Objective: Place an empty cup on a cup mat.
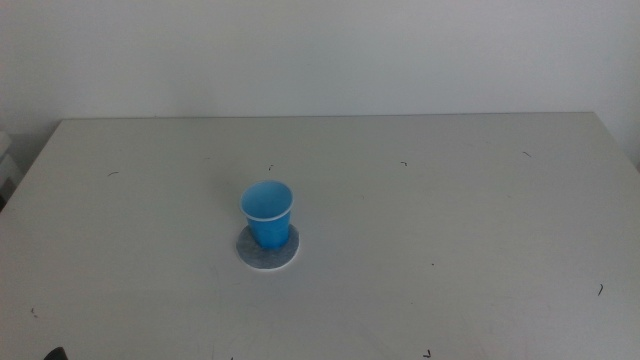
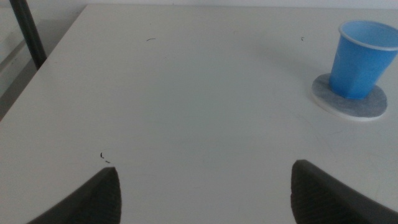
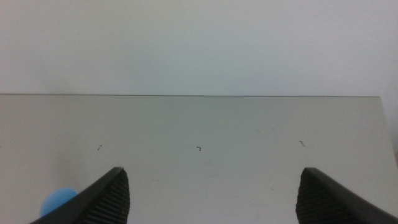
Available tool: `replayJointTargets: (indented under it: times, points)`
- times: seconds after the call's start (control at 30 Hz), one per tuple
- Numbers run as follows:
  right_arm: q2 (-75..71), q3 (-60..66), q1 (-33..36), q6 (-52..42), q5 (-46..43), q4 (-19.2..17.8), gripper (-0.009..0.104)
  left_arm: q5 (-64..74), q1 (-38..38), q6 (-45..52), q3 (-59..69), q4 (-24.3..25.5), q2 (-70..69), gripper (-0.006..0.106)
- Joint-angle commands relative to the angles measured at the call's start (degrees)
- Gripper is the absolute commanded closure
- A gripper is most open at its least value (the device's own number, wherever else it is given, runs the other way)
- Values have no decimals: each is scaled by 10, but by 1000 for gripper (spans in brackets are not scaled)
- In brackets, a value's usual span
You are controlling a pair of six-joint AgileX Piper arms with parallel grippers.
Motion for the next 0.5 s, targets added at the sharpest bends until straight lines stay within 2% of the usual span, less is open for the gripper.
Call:
replayJointTargets:
  times: [0.0,0.2,0.47]
  points:
    - [-85,79,-30,-6,-89,-9,9,-38,1,-6,-3,2,-7,-5]
    - [-248,323,-88,-6,-262,5,9,-38,1,-6,-3,2,-7,-5]
    - [-398,552,-104,-38,-328,-6,8,-38,1,-6,-3,2,-7,-5]
